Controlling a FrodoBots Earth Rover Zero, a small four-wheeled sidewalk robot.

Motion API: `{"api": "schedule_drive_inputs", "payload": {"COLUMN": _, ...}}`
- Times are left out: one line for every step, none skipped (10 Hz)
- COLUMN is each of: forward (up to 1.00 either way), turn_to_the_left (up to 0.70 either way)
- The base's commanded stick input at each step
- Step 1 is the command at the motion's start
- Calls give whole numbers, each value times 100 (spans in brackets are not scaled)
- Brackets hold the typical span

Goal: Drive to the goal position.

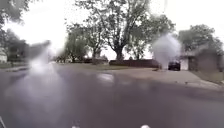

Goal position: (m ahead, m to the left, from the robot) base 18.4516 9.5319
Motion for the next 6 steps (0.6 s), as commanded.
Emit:
{"api": "schedule_drive_inputs", "payload": {"forward": 70, "turn_to_the_left": 0}}
{"api": "schedule_drive_inputs", "payload": {"forward": 70, "turn_to_the_left": 0}}
{"api": "schedule_drive_inputs", "payload": {"forward": 70, "turn_to_the_left": 0}}
{"api": "schedule_drive_inputs", "payload": {"forward": 70, "turn_to_the_left": 0}}
{"api": "schedule_drive_inputs", "payload": {"forward": 70, "turn_to_the_left": 0}}
{"api": "schedule_drive_inputs", "payload": {"forward": 70, "turn_to_the_left": 0}}
